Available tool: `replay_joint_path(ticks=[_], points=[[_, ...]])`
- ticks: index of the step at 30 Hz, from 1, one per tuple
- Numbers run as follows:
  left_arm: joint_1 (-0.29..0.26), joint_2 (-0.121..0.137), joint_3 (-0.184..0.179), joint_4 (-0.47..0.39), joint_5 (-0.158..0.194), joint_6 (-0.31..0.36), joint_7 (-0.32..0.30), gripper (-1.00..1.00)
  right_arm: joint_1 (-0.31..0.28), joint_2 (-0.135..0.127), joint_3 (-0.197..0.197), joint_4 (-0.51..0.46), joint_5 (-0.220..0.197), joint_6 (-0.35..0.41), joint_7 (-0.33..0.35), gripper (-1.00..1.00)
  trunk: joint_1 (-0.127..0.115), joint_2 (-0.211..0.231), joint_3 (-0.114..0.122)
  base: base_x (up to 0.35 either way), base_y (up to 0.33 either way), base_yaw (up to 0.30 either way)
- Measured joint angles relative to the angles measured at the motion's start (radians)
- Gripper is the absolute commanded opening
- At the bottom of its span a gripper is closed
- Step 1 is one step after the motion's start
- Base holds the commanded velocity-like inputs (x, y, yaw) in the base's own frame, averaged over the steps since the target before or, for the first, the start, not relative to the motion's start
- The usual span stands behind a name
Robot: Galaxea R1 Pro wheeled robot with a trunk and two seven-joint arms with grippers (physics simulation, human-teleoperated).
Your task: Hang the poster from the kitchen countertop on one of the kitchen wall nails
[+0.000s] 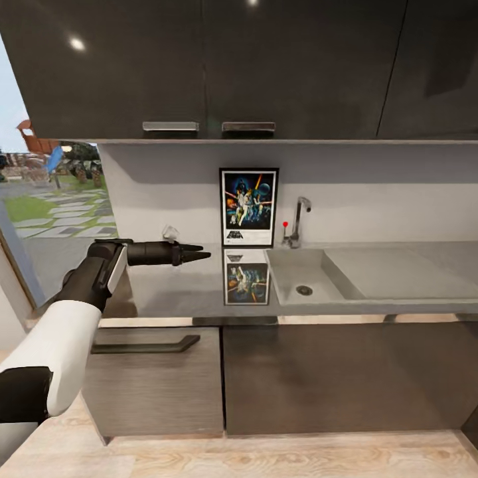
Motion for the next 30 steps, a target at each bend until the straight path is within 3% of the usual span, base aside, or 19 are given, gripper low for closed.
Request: replay_joint_path(ticks=[11,19,25,30], points=[[0.000,-0.006,-0.004,0.000,0.000,0.000,0.024,1.00,0.016,-0.014,-0.003,0.143,-0.001,-0.050,-0.001,1.00,0.000,0.000,-0.002,0.295,0.000,0.000],[0.000,-0.019,-0.006,0.000,0.001,0.001,0.043,1.00,0.016,-0.013,-0.004,0.170,-0.002,-0.051,-0.002,1.00,0.001,0.000,-0.013,0.044,0.000,0.000],[0.000,-0.036,-0.007,-0.001,0.001,0.002,0.123,1.00,0.016,-0.014,-0.004,0.171,-0.002,-0.051,-0.003,1.00,0.001,0.000,-0.023,0.003,0.000,0.000],[0.000,-0.093,-0.008,-0.008,0.003,0.005,0.242,1.00,0.016,-0.013,-0.003,0.171,-0.001,-0.051,-0.003,1.00,0.001,0.000,-0.031,0.000,0.000,0.000]])
